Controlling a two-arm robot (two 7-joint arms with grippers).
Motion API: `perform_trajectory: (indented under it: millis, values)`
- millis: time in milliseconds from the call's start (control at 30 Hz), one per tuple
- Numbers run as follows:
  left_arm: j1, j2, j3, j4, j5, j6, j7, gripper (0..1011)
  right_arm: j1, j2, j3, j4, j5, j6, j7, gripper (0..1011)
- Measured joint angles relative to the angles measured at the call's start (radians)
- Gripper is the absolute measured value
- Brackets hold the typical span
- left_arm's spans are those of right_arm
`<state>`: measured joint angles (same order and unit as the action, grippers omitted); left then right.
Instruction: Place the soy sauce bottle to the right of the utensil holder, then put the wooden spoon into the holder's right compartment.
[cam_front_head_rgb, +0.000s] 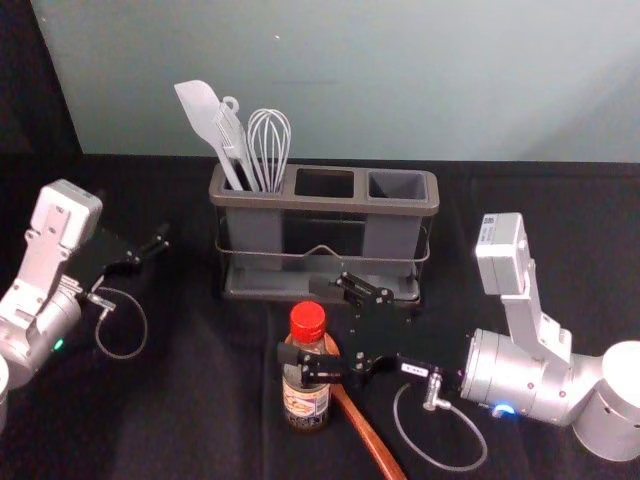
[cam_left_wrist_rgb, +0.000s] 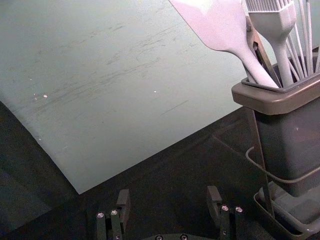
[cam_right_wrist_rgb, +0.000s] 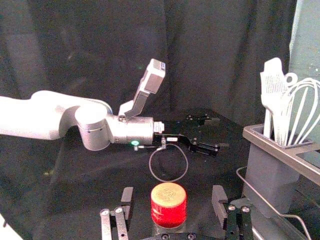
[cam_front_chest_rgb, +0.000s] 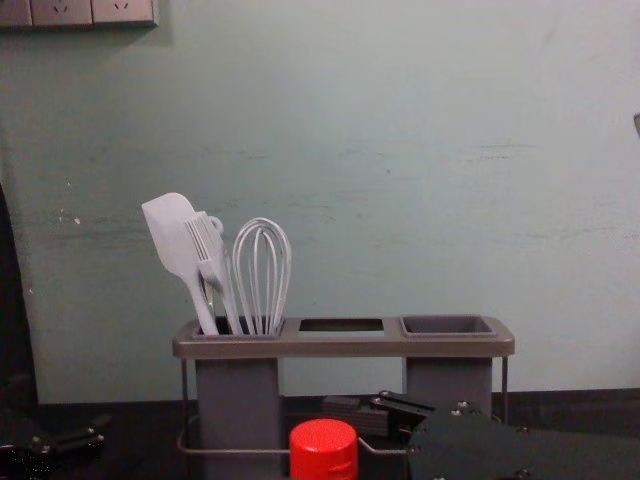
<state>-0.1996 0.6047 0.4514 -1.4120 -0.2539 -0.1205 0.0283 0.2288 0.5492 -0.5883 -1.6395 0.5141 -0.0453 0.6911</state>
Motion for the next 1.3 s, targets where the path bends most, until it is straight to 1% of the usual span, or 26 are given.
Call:
perform_trajectory:
  millis: [33, 133, 200, 267, 300, 400, 433, 500, 533, 600, 633, 767, 800, 1100, 1300]
  values:
    - [0.000, 0.000, 0.000, 0.000, 0.000, 0.000, 0.000, 1005, 0.000, 0.000, 0.000, 0.000, 0.000, 0.000, 0.000, 1000]
    - [0.000, 0.000, 0.000, 0.000, 0.000, 0.000, 0.000, 1005, -0.001, 0.000, 0.001, -0.001, 0.000, 0.000, 0.000, 951]
    - [0.000, 0.000, 0.000, 0.000, 0.000, 0.000, 0.000, 1005, -0.001, 0.001, 0.001, -0.001, 0.000, 0.000, 0.000, 895]
    - [0.000, 0.000, 0.000, 0.000, 0.000, 0.000, 0.000, 1005, -0.001, 0.001, 0.001, -0.001, 0.000, 0.000, 0.000, 863]
    - [0.000, 0.000, 0.000, 0.000, 0.000, 0.000, 0.000, 1005, -0.001, 0.001, 0.001, -0.001, 0.000, 0.000, 0.000, 811]
    - [0.000, 0.000, 0.000, 0.000, 0.000, 0.000, 0.000, 1005, -0.001, 0.001, 0.002, -0.002, 0.000, 0.000, 0.000, 760]
    - [0.000, 0.000, 0.000, 0.000, 0.000, 0.000, 0.000, 1005, -0.002, 0.001, 0.002, -0.002, 0.000, 0.000, 0.000, 707]
    - [0.000, 0.000, 0.000, 0.000, 0.000, 0.000, 0.000, 1005, -0.002, 0.001, 0.002, -0.002, 0.000, 0.000, -0.001, 661]
    - [0.000, 0.000, 0.000, 0.000, 0.000, 0.000, 0.000, 1005, -0.002, 0.001, 0.002, -0.002, 0.000, -0.001, -0.001, 601]
    - [0.000, 0.000, 0.000, 0.000, 0.000, 0.000, 0.000, 1005, -0.002, 0.001, 0.002, -0.002, 0.000, -0.001, -0.001, 565]
    - [0.000, 0.000, 0.000, 0.000, 0.000, 0.000, 0.000, 1005, -0.002, 0.002, 0.002, -0.003, 0.000, -0.001, -0.001, 504]
    - [0.000, 0.000, 0.000, 0.000, 0.000, 0.000, 0.000, 1005, -0.003, 0.002, 0.003, -0.003, 0.000, -0.001, -0.001, 400]
    - [0.000, 0.000, 0.000, 0.000, 0.000, 0.000, 0.000, 1005, -0.003, 0.002, 0.003, -0.003, 0.000, -0.001, -0.001, 387]
    - [0.000, 0.000, 0.000, 0.000, 0.000, 0.000, 0.000, 1005, -0.005, 0.005, 0.005, -0.009, 0.001, -0.006, -0.004, 386]
    - [0.000, 0.000, 0.000, 0.000, 0.000, 0.000, 0.000, 1005, -0.024, 0.025, 0.028, -0.057, 0.013, -0.011, -0.021, 386]
